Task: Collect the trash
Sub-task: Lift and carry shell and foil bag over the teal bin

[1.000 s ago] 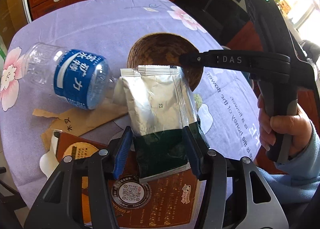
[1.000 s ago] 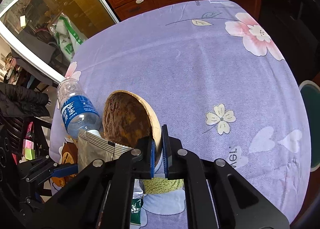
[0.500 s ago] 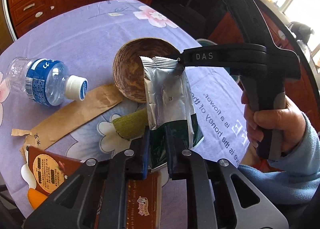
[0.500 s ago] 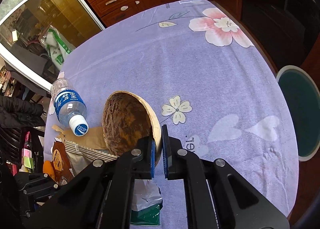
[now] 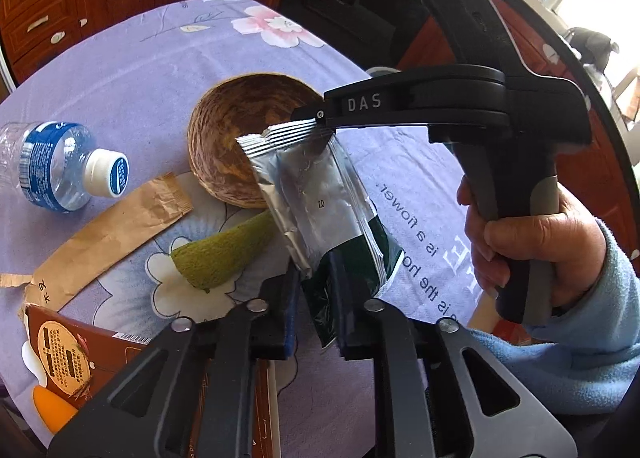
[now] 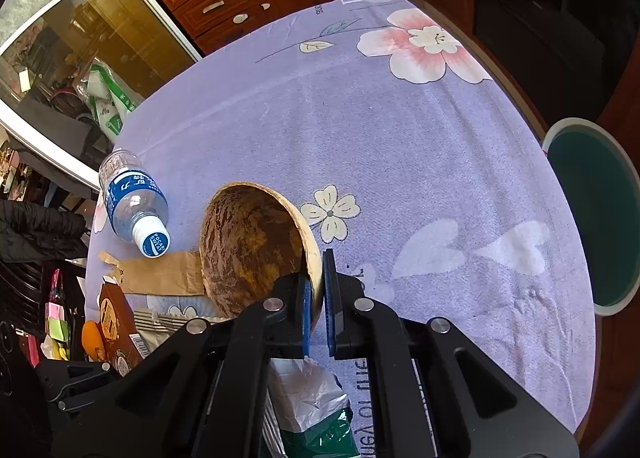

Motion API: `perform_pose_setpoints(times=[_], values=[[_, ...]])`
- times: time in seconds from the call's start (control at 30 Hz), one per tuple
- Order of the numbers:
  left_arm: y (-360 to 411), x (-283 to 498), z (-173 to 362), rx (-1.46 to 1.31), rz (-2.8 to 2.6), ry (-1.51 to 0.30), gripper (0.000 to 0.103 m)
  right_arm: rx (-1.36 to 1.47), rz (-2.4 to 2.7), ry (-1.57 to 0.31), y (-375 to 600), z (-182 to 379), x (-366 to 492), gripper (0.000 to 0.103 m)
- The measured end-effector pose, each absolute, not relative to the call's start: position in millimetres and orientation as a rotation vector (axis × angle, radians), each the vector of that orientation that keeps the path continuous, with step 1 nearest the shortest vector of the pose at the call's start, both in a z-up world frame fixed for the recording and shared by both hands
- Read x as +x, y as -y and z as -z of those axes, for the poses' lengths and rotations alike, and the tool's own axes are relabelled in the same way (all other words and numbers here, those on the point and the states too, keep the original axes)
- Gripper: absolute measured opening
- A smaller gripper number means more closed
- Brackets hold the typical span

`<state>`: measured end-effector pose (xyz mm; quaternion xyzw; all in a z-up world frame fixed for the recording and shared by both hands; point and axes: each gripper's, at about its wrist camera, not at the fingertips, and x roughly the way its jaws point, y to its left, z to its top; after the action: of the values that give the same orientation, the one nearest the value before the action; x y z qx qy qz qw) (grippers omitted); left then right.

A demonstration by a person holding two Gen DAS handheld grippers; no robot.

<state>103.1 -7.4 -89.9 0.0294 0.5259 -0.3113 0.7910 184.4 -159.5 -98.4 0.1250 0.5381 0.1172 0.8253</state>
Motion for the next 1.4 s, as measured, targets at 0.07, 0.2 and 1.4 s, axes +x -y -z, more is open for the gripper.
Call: perform_pose_setpoints(times=[0.07,0.2,1.4], values=[[7,101,82,0.068,0.658,-1.105,0.003,0.275,-0.239,-1.132,166,96,184,0.005],[-3,105,61,0.033,0.619,-1.067,0.002,0.306,-0.215,-1.103,184,87,179,0.006],[260,153,18,0.316,0.761,-0.947,0.003,0.584,0.2,-0.825,488,42,73,0.006]])
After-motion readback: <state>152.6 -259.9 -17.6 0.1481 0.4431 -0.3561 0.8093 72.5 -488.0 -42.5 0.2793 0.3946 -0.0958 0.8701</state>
